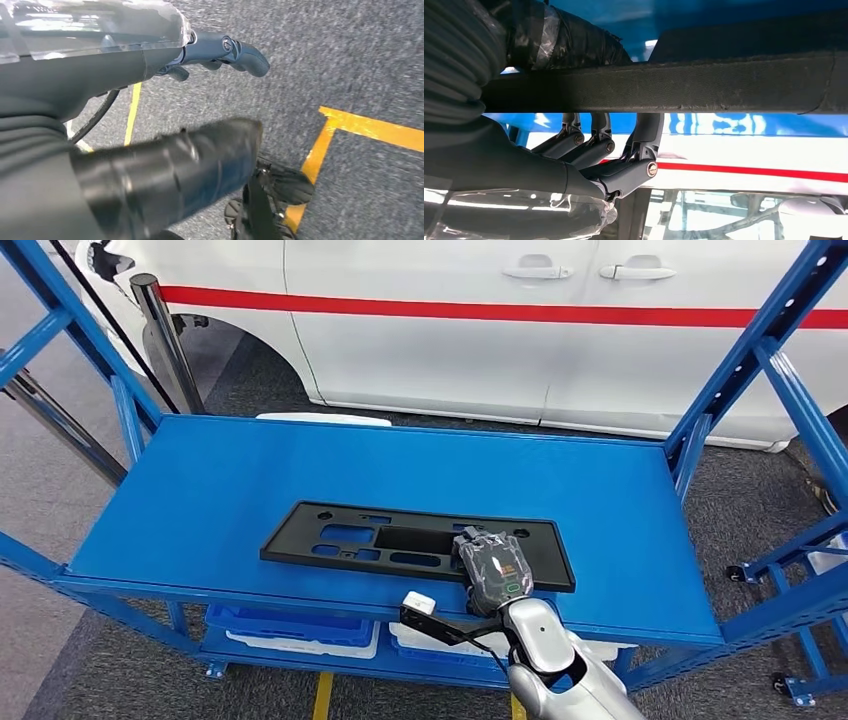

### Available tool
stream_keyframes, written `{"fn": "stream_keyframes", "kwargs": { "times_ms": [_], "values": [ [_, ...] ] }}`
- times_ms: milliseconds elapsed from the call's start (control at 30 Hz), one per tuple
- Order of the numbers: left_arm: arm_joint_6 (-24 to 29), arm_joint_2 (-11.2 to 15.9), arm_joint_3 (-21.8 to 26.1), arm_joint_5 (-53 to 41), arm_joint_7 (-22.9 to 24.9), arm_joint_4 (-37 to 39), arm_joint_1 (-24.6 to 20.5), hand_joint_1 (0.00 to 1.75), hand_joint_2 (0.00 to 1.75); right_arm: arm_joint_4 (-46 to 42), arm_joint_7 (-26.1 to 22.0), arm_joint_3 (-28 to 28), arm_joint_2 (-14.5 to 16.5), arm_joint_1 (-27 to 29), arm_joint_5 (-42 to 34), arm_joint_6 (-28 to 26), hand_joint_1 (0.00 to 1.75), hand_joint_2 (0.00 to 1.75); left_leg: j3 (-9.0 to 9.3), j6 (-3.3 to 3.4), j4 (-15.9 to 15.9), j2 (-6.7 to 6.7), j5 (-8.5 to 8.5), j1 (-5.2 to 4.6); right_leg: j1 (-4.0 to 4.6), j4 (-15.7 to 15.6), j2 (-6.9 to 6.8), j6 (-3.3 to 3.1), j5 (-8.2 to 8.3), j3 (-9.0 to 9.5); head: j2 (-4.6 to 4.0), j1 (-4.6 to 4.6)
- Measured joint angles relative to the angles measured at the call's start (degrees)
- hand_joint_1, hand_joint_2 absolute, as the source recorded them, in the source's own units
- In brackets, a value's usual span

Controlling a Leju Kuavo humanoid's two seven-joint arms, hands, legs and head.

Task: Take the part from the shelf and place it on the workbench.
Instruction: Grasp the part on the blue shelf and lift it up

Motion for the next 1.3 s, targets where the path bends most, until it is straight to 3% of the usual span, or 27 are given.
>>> {"fn": "stream_keyframes", "kwargs": {
  "times_ms": [100, 167, 267, 300, 333, 367, 433, 500, 600, 667, 767, 833, 867, 900, 967, 1000, 1133, 1200, 1300],
  "values": [
    [1.23, -0.02, 0.08, -0.16, 0.86, 0.0, -0.08, 0.0, 1.75, 0.01, -0.06, 0.0, -0.03, -0.06, -0.15, 0.05, 1.75, 1.75, 0.31, 1.1, -1.05, 0.0, 0.19, -0.18, 0.01, -0.14, 0.09, 0.98, 0.13, -0.05, 0.0, 0.03],
    [2.28, -0.12, 0.31, -0.04, 1.64, 0.0, -0.14, 0.0, 1.75, 0.01, -0.06, 0.01, -0.05, -0.1, -0.18, -0.01, 1.75, 1.75, 0.46, 1.95, -1.5, 0.14, 0.57, 0.05, -0.05, 1.67, 0.08, 1.49, -1.26, -0.77, 0.0, 0.07],
    [3.05, -0.24, 0.69, -0.2, 2.88, 0.0, -0.31, 0.0, 1.75, 0.02, 1.44, 0.11, -0.15, 0.25, 2.32, -1.74, 1.75, 1.75, 0.28, 2.63, -1.62, 0.25, 0.73, 0.05, -0.17, 11.79, 0.06, 1.79, -6.54, -5.46, 0.0, 0.1],
    [3.33, -0.26, 0.77, -0.41, 3.26, 0.0, -0.33, 0.0, 1.75, 0.02, 2.88, 0.21, -0.19, 0.68, 4.77, -3.17, 1.75, 1.75, 0.21, 2.68, -1.56, 0.24, 0.71, 0.0, -0.23, 14.8, 0.05, 1.85, -7.49, -6.92, 0.0, 0.09],
    [3.61, -0.29, 0.85, -0.66, 3.56, 0.0, -0.32, 0.0, 1.75, -0.02, 4.6, 0.29, -0.23, 1.26, 7.73, -4.82, 1.75, 1.75, 0.17, 2.69, -1.48, 0.19, 0.68, -0.03, -0.28, 16.02, 0.05, 1.87, -7.36, -7.54, 0.0, 0.09],
    [3.85, -0.36, 0.91, -0.85, 3.78, 0.0, -0.32, 0.0, 1.75, -0.17, 6.42, 0.36, -0.25, 1.91, 10.95, -6.53, 1.75, 1.75, 0.17, 2.66, -1.34, 0.11, 0.61, -0.03, -0.31, 14.91, 0.04, 1.83, -6.11, -7.03, 0.0, 0.1],
    [4.22, -0.54, 0.99, -1.25, 4.09, 0.0, -0.29, 0.0, 1.75, -0.74, 9.41, 0.39, -0.3, 2.96, 16.32, -9.34, 1.75, 1.75, 0.17, 2.41, -0.96, -0.03, 0.3, -0.03, -0.32, 7.84, 0.0, 1.56, -2.34, -3.71, 0.0, 0.1],
    [4.49, -0.71, 1.04, -1.57, 4.37, 0.0, -0.38, 0.0, 1.75, -1.47, 12.94, 0.76, -0.49, 3.33, 19.85, -11.6, 1.75, 1.75, -0.23, 1.87, -0.4, -0.04, -0.02, -0.28, -0.16, 2.06, -0.01, 1.22, -0.41, -1.26, 0.0, 0.06],
    [4.73, -0.87, 1.08, -2.15, 5.11, 0.0, -0.59, 0.0, 1.75, -3.36, 23.78, 4.13, -2.71, 1.09, 22.45, -14.27, 1.75, 1.75, -0.76, 1.01, -0.21, 0.0, 0.03, -0.45, -0.05, 1.01, 0.13, 0.59, -0.15, -1.4, 0.0, -0.01],
    [4.74, -0.99, 1.08, -2.34, 5.65, 0.0, -0.61, 0.0, 1.75, -5.41, 26.93, 7.16, -5.31, -2.29, 22.8, -14.54, 1.75, 1.75, -1.29, 0.51, 1.22, 0.06, -1.26, -0.32, -0.24, 0.73, 0.22, -0.1, 0.28, -1.46, 0.0, -0.01],
    [4.58, -1.03, 1.13, -2.44, 6.12, 0.0, -0.66, 0.0, 1.75, -8.82, 26.96, 10.08, -8.01, -5.88, 22.95, -14.68, 1.75, 1.75, -5.01, -0.06, 10.62, 0.1, -7.01, -0.19, -0.25, 0.63, 0.12, -0.59, 0.62, -1.54, 0.0, -0.02],
    [4.28, -1.04, 1.17, -2.61, 6.27, 0.01, -0.68, 0.0, 1.75, -10.81, 26.96, 11.27, -9.5, -7.35, 22.95, -14.85, 1.75, 1.75, -7.06, -0.15, 15.83, 0.11, -8.76, -0.18, -0.13, 0.79, -0.06, -0.65, 0.67, -1.77, 0.0, -0.01],
    [4.14, -1.06, 1.17, -2.71, 6.31, 0.01, -0.63, 0.0, 1.75, -11.67, 26.96, 11.61, -10.1, -8.06, 22.94, -14.89, 1.75, 1.75, -6.68, -0.07, 15.49, 0.11, -8.0, -0.18, -0.1, 0.92, -0.11, -0.66, 0.68, -1.88, 0.0, -0.01],
    [4.03, -1.09, 1.17, -2.83, 6.31, 0.02, -0.59, 0.0, 1.75, -12.57, 26.96, 11.87, -10.66, -8.71, 22.94, -14.96, 1.75, 1.75, -5.16, 0.1, 12.85, 0.11, -6.3, -0.19, -0.06, 1.06, -0.12, -0.67, 0.69, -1.95, 0.0, -0.01],
    [3.79, -1.12, 1.18, -2.96, 6.19, 0.02, -0.6, 0.0, 1.75, -14.22, 26.96, 12.2, -11.5, -9.83, 22.94, -15.18, 1.75, 1.75, -0.84, 0.67, 4.78, 0.08, -2.87, -0.35, 0.09, 1.34, -0.11, -0.51, 0.77, -2.07, 0.0, -0.01],
    [3.63, -1.12, 1.19, -3.01, 6.09, 0.02, -0.68, 0.0, 1.75, -14.95, 26.96, 12.33, -11.88, -10.28, 22.94, -15.33, 1.75, 1.75, 0.56, 0.92, 1.93, 0.05, -1.93, -0.49, 0.15, 1.41, -0.1, -0.29, 0.91, -2.2, 0.0, -0.01],
    [3.15, -1.2, 1.21, -3.2, 5.72, 0.02, -0.76, 0.0, 1.75, -16.69, 26.96, 12.58, -13.0, -10.95, 22.94, -16.35, 1.75, 1.75, 0.75, 1.82, -0.26, 0.1, -0.56, -0.67, 0.13, 1.27, -0.04, 1.18, 1.68, -2.76, 0.0, 0.01],
    [3.15, -1.33, 1.23, -3.26, 5.52, 0.02, -0.75, 0.0, 1.75, -17.17, 26.96, 12.71, -13.45, -10.9, 22.94, -17.2, 1.75, 1.75, 0.19, 2.6, -0.97, 0.37, 0.6, -0.43, 0.1, 3.45, -0.02, 1.74, -0.81, -3.75, 0.0, 0.05],
    [3.11, -1.41, 1.26, -3.27, 5.39, 0.02, -0.81, 0.0, 1.75, -17.42, 26.96, 13.02, -13.78, -10.38, 22.94, -18.9, 1.75, 1.75, -1.58, 3.14, -0.92, 0.53, 1.89, -0.46, -0.03, 13.13, -0.03, 2.15, -7.77, -6.79, 0.0, 0.07]
  ]
}}
